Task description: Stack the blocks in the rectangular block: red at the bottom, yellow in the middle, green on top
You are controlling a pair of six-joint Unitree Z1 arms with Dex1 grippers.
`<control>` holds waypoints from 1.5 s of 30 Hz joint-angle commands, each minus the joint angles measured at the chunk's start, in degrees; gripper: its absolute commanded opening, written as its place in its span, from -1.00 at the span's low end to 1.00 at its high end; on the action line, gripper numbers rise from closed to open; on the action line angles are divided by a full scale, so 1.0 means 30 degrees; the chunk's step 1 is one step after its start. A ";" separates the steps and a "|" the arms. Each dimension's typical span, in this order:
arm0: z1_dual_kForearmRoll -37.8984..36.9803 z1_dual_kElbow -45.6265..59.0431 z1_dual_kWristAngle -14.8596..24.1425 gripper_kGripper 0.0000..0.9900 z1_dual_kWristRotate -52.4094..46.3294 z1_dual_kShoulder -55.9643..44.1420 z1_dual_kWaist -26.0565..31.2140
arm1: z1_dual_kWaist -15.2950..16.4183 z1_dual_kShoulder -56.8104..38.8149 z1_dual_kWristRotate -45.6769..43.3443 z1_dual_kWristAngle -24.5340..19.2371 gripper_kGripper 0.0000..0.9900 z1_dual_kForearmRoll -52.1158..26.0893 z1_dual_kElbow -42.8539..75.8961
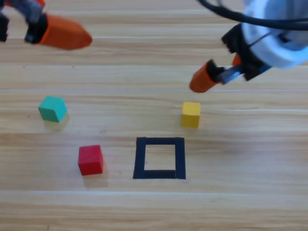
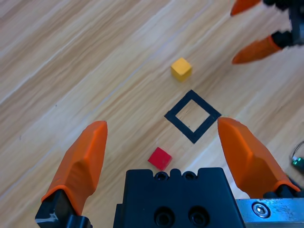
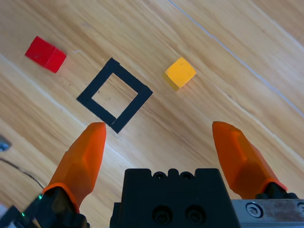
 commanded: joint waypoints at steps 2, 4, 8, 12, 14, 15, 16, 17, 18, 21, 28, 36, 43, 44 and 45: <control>0.0783 0.0467 -0.0014 1.00 -0.4168 0.0828 0.4060 | -0.0592 0.4092 0.3864 -0.1340 0.99 0.0224 -0.1117; 0.0930 0.0672 -0.0102 1.00 -0.5076 0.1179 0.4471 | -0.0592 0.4854 0.4332 -0.1370 0.99 0.0517 -0.1644; 0.2746 0.0057 -0.1332 1.00 -0.6365 0.2820 0.5467 | -0.0592 0.6055 0.6002 -0.1868 1.00 0.1572 -0.2787; 0.4328 -0.0295 -0.1684 1.00 -0.7830 0.4754 0.5525 | -0.0680 0.7402 0.7526 -0.1545 1.00 0.2568 -0.4047; 0.5559 -0.1115 -0.1713 1.00 -0.8826 0.6394 0.5525 | -0.0709 0.8574 0.8932 -0.1604 1.00 0.4355 -0.5804; 0.6086 -0.1525 -0.1801 1.00 -0.9383 0.7273 0.5496 | -0.0709 0.9512 0.9664 -0.1662 1.00 0.5732 -0.7240; 0.6643 -0.2023 -0.1860 1.00 -1.0174 0.8240 0.5496 | -0.0709 1.0391 1.0133 -0.1662 1.00 0.6962 -0.8617; 0.6994 -0.2463 -0.1860 1.00 -1.0672 0.9090 0.5496 | -0.0709 1.1445 1.0602 -0.1662 1.00 0.8369 -1.0287; 0.7316 -0.2756 -0.1860 1.00 -1.1258 0.9793 0.5496 | -0.0709 1.2295 1.0836 -0.1662 0.99 0.9394 -1.1664; 0.7434 -0.2932 -0.2563 1.00 -1.2342 1.1228 0.5496 | -0.0709 1.3203 1.1100 -0.1487 0.99 1.0244 -1.3187; 0.6965 -0.3518 -0.4116 0.94 -1.3982 1.3425 0.5467 | -0.2145 1.3438 1.2213 0.0359 0.99 1.0214 -1.3422; 0.6730 -0.4924 -0.4994 0.95 -1.5213 1.5007 0.5467 | -0.3346 1.3555 1.2711 0.1384 0.99 1.0039 -1.3451; 0.5060 -0.3605 -0.5258 0.96 -1.6531 1.4802 0.5496 | -0.3551 1.3994 1.2623 0.1824 0.99 0.9716 -1.3832; 0.5060 -0.3576 -0.5258 0.96 -1.6590 1.4861 0.5555 | -0.3551 1.4053 1.2623 0.1853 0.98 0.9716 -1.3920; 0.5060 -0.3459 -0.5258 0.96 -1.6677 1.4861 0.5672 | -0.3580 1.4199 1.2623 0.2029 0.97 0.9716 -1.4037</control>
